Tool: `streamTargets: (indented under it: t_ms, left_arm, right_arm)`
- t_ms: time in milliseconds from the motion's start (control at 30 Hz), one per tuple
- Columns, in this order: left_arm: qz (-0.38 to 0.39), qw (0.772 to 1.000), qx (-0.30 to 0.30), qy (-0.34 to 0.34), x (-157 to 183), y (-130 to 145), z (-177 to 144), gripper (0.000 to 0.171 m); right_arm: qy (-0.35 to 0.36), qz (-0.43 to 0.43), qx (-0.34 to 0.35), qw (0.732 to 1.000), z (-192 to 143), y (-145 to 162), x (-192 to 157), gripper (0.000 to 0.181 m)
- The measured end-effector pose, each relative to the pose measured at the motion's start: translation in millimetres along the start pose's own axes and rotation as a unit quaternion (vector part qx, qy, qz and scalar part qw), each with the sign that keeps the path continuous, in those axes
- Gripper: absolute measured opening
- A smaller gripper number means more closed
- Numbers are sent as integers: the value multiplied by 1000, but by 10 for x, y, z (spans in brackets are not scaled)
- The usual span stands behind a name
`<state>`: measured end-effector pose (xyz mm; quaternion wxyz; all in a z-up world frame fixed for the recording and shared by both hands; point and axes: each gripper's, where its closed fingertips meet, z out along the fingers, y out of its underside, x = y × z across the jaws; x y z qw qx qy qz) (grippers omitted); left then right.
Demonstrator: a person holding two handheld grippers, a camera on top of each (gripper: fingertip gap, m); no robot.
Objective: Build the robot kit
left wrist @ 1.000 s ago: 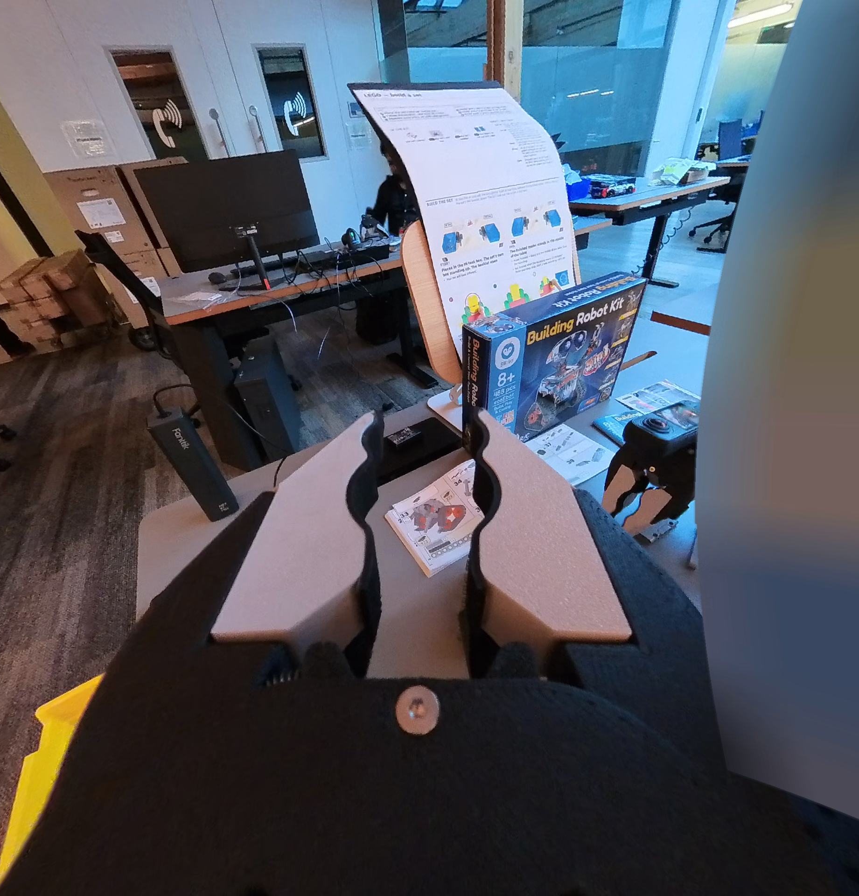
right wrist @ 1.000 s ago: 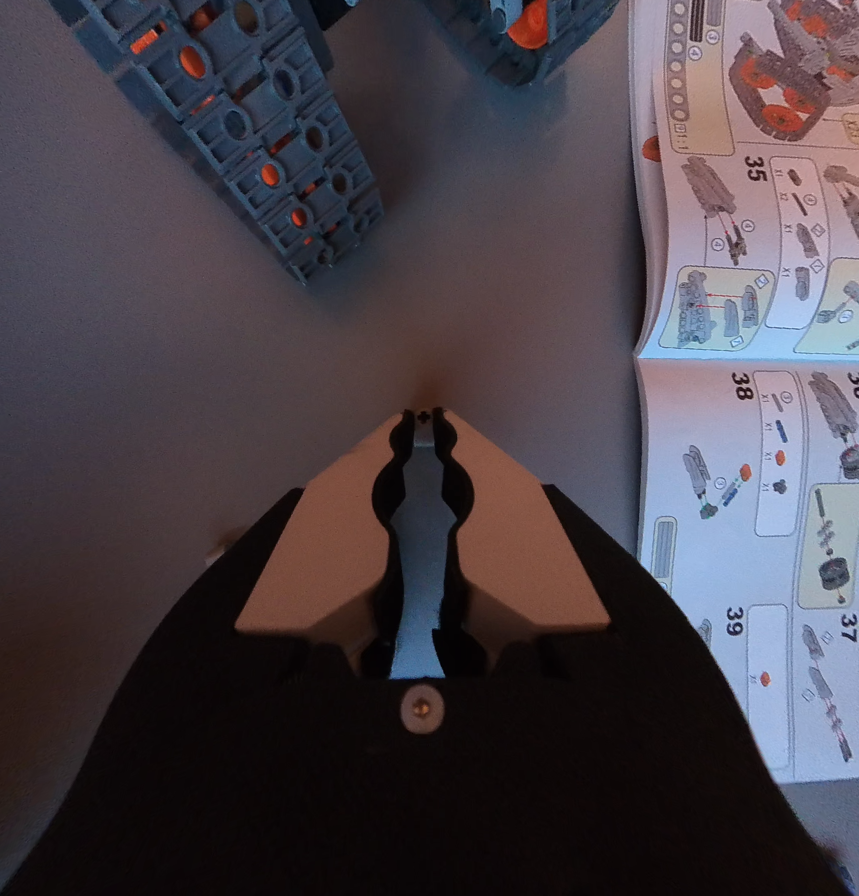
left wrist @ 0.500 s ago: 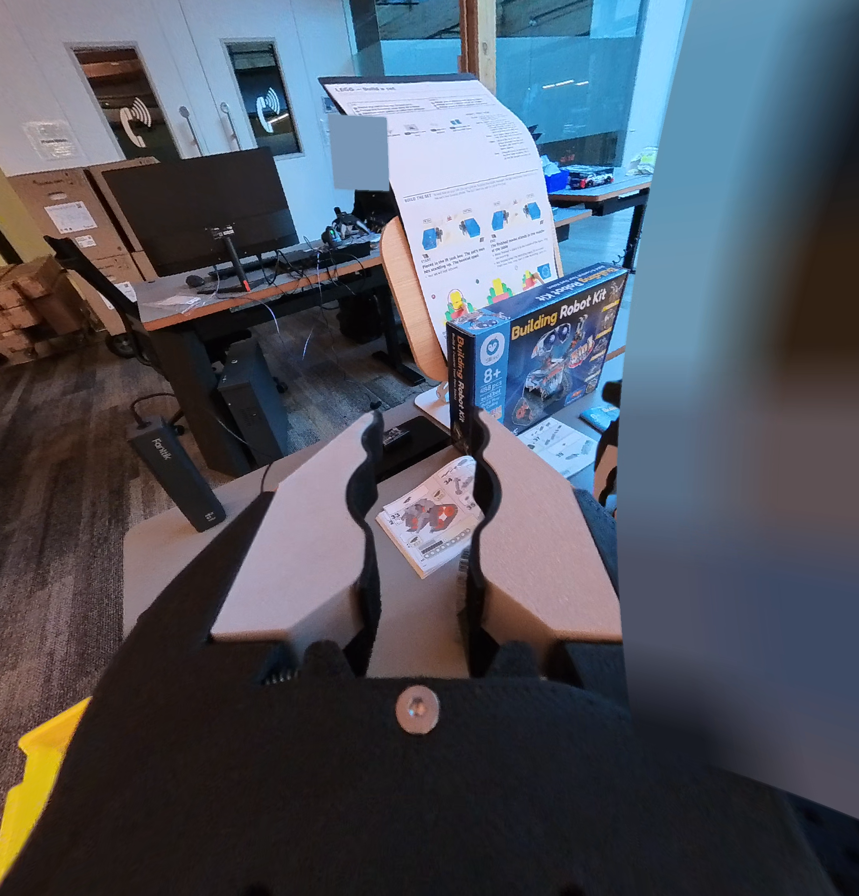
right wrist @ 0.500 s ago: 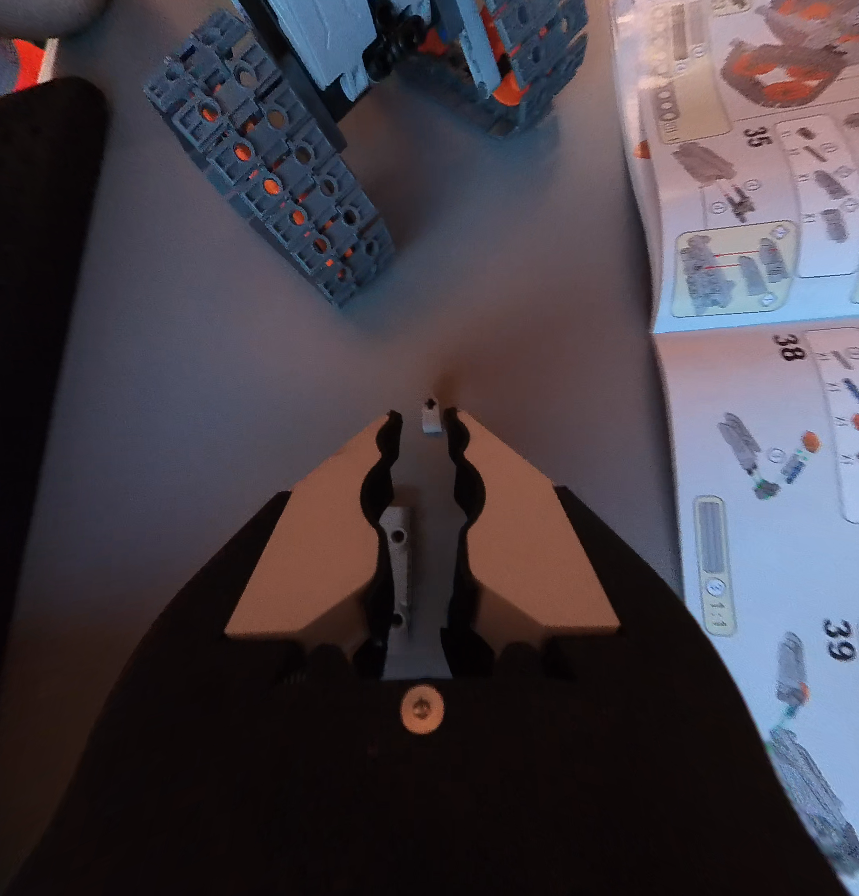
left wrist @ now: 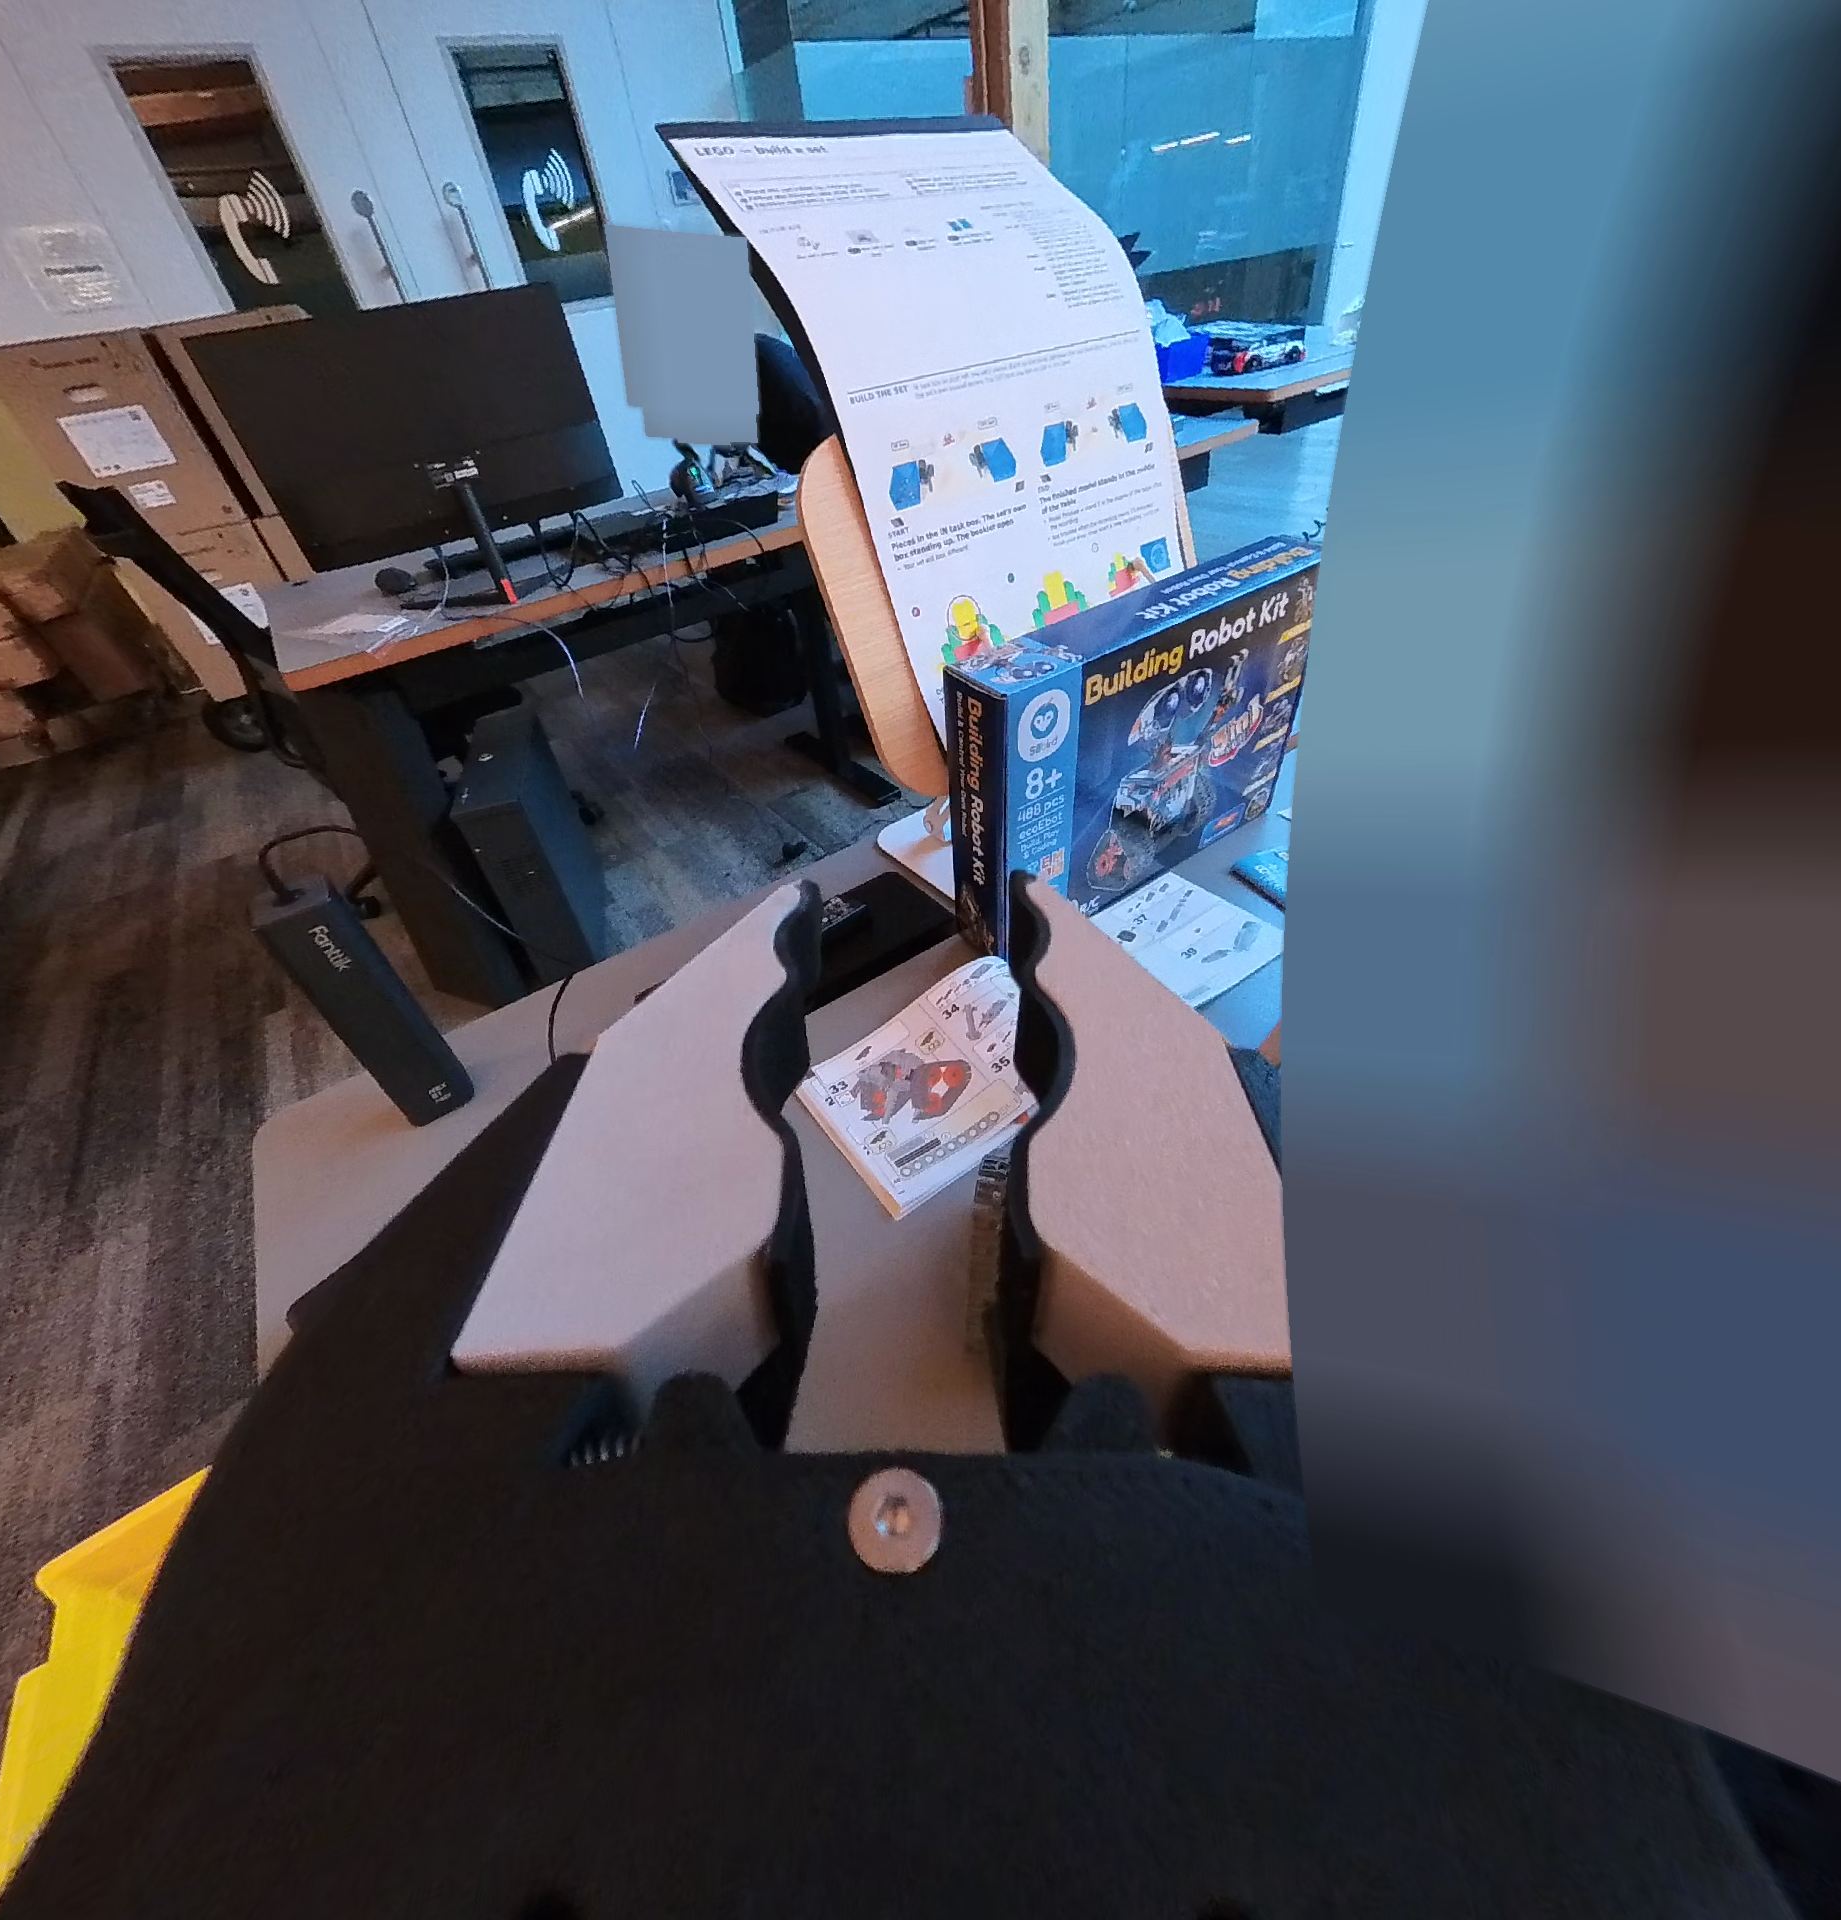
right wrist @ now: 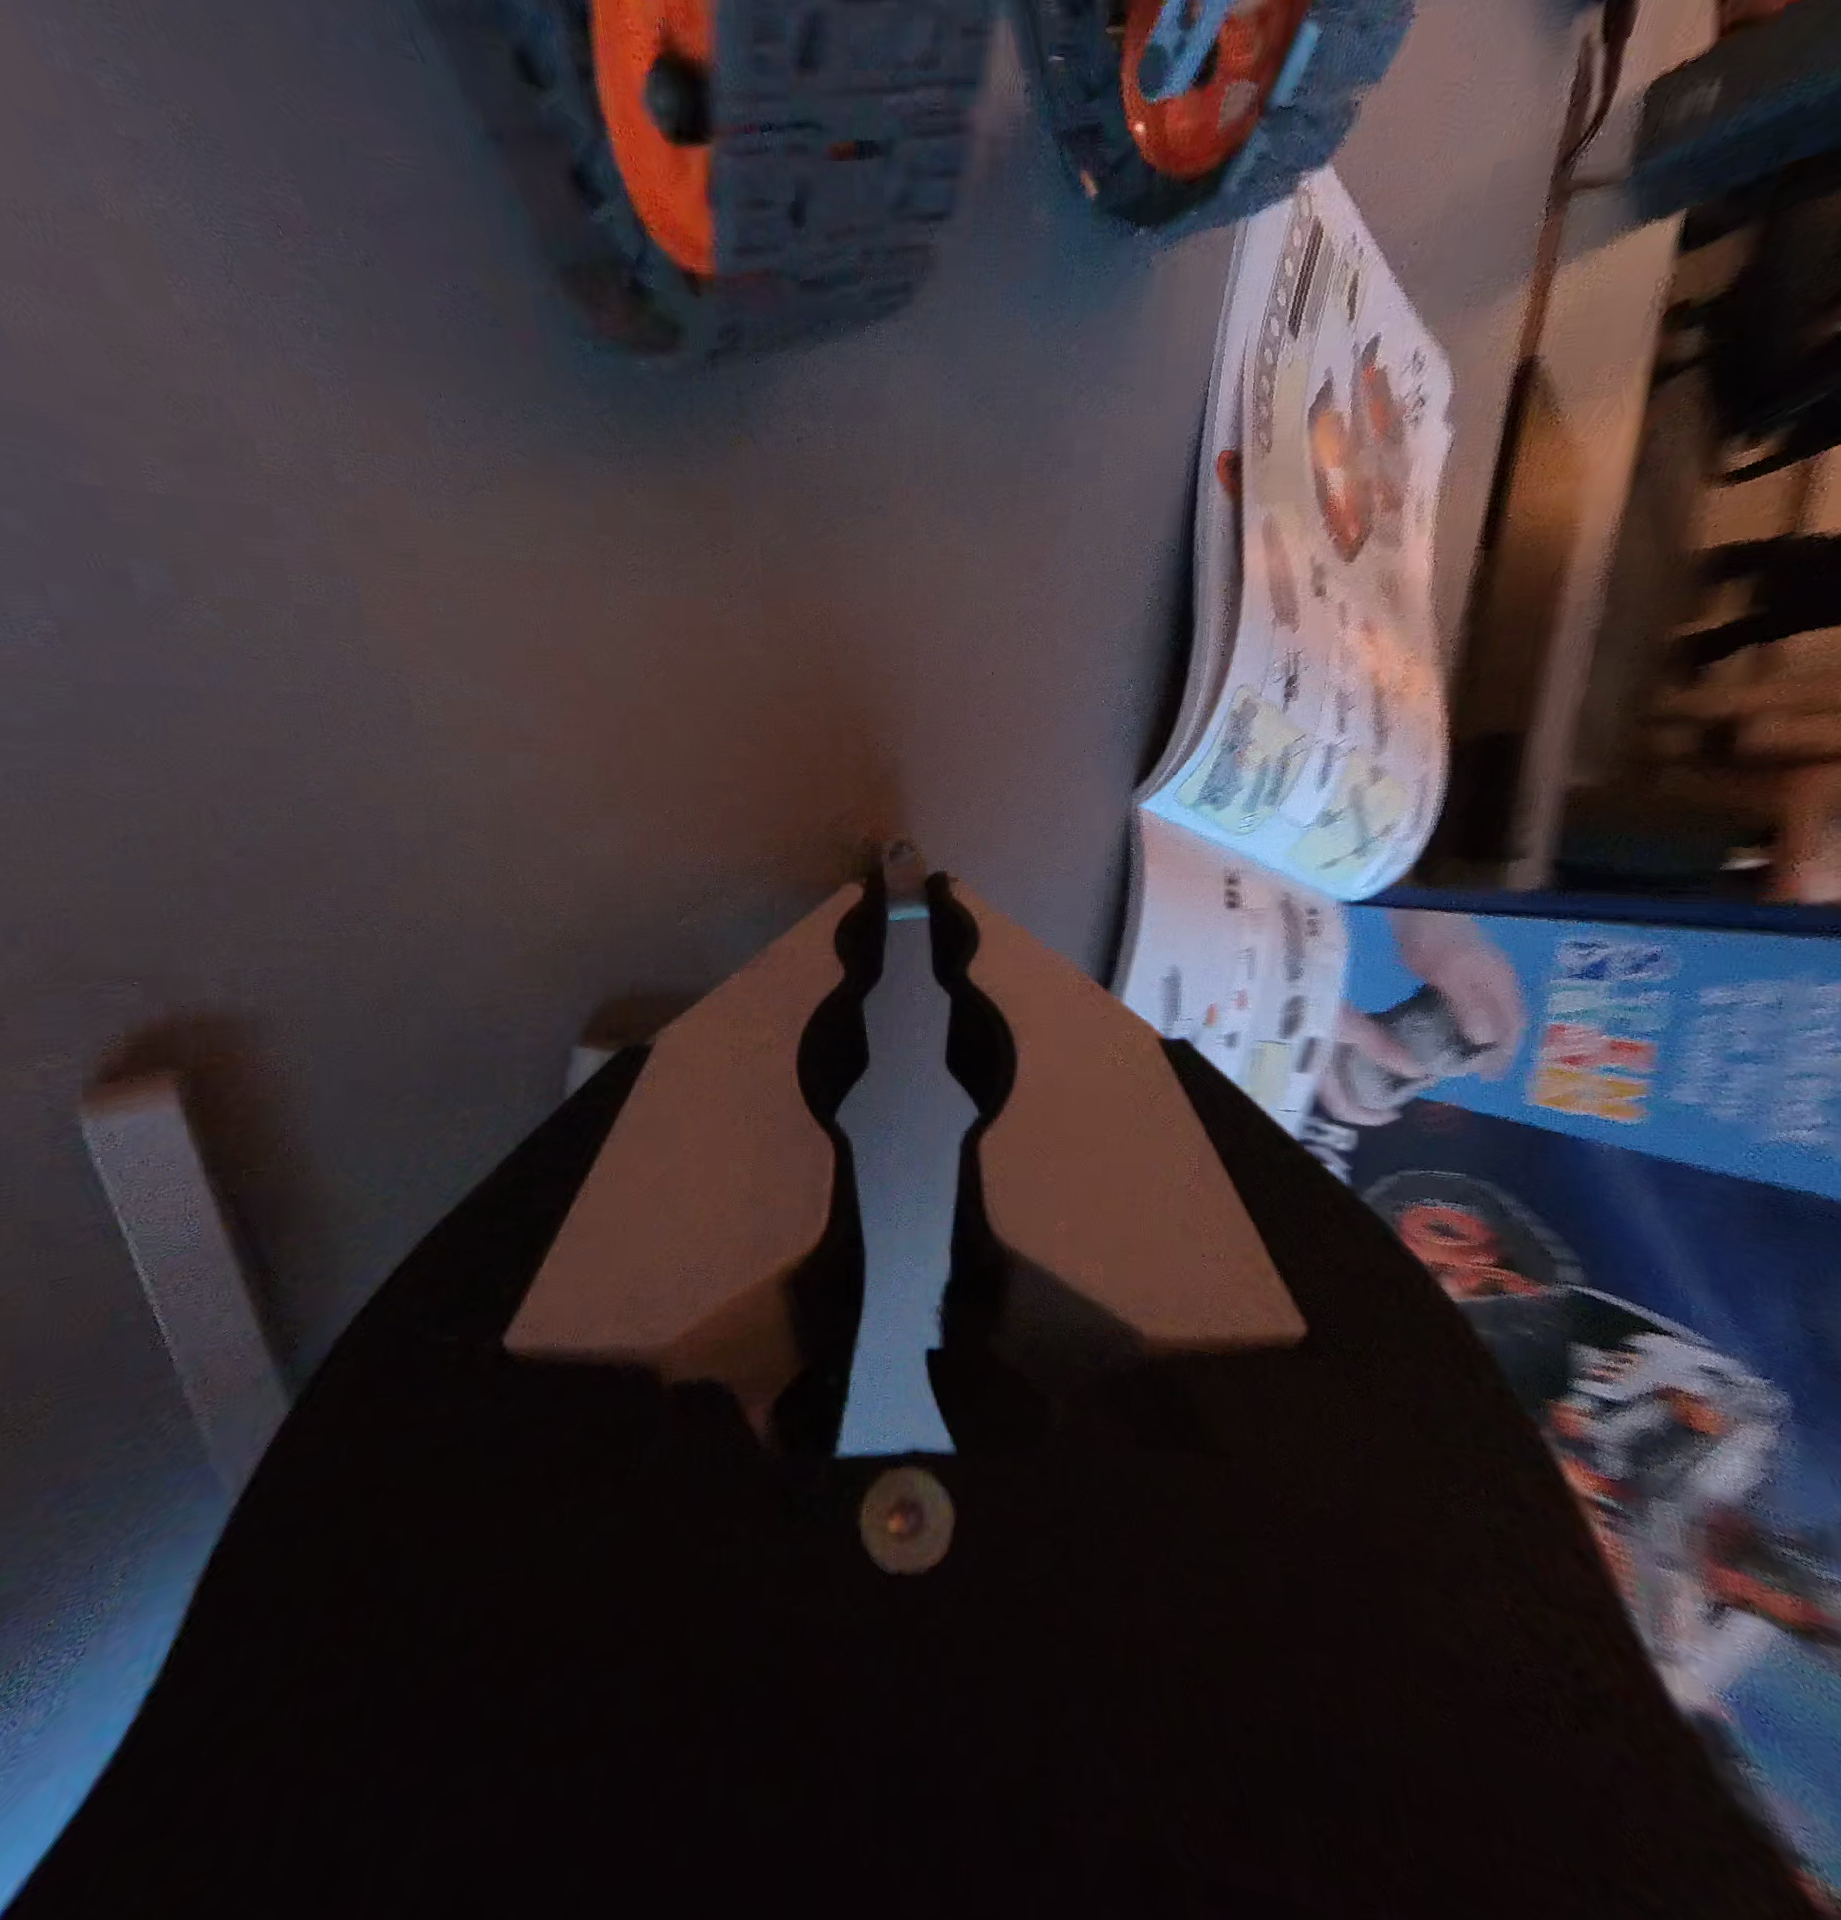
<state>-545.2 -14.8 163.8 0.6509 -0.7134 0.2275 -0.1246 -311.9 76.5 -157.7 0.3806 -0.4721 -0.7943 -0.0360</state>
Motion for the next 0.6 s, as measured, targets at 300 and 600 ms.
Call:
streamTargets:
  t_ms: [300, 600]
  left_arm:
    - [-2, 1000, -14, 6, 22, 51, -4, 36]
    - [-1, 1000, -11, 10, 44, 39, -27, 36]
  right_arm:
    - [21, -68, -58, 996, -65, -16, -63, 13]
    - [-212, 449, 88, 864, -75, 110, 178, 4]
